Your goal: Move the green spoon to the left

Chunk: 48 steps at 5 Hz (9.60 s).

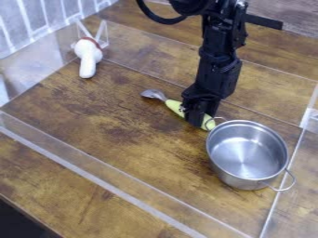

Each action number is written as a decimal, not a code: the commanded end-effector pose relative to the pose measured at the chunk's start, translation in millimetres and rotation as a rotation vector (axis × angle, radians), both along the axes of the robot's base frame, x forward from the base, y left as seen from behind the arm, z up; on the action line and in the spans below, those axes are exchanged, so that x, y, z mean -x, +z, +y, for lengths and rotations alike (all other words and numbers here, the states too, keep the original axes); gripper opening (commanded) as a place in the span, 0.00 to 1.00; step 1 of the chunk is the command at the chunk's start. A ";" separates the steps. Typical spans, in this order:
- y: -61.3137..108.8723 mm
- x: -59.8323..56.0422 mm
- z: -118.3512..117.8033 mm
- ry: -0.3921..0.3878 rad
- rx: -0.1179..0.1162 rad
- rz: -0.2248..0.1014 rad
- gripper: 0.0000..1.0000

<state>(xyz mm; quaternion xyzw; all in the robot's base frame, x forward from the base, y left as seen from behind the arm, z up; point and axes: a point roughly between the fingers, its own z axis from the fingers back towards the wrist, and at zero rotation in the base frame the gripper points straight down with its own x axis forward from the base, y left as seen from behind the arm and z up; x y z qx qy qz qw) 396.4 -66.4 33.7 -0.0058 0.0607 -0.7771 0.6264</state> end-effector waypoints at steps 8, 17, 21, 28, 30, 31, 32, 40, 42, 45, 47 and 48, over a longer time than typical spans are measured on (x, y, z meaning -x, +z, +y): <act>124.5 11.4 85.2 0.755 -0.177 -0.266 0.00; 86.3 16.8 236.5 1.761 -0.179 -0.216 0.00; 62.5 66.1 244.6 1.843 -0.145 -0.129 0.00; 53.1 92.3 215.7 1.879 -0.096 -0.032 0.00; 40.0 92.4 189.4 1.916 -0.082 0.028 0.00; 43.8 92.8 188.9 1.906 -0.082 0.057 0.00; 47.2 93.5 189.9 1.905 -0.078 0.088 0.00; 63.9 57.1 135.1 1.959 -0.024 0.155 1.00; 47.0 39.9 115.8 1.996 -0.019 0.172 1.00; 33.1 44.3 104.9 2.023 -0.045 0.184 1.00; 30.0 44.9 96.9 1.985 -0.064 0.186 0.00; 36.0 47.0 94.0 1.943 -0.069 0.183 0.00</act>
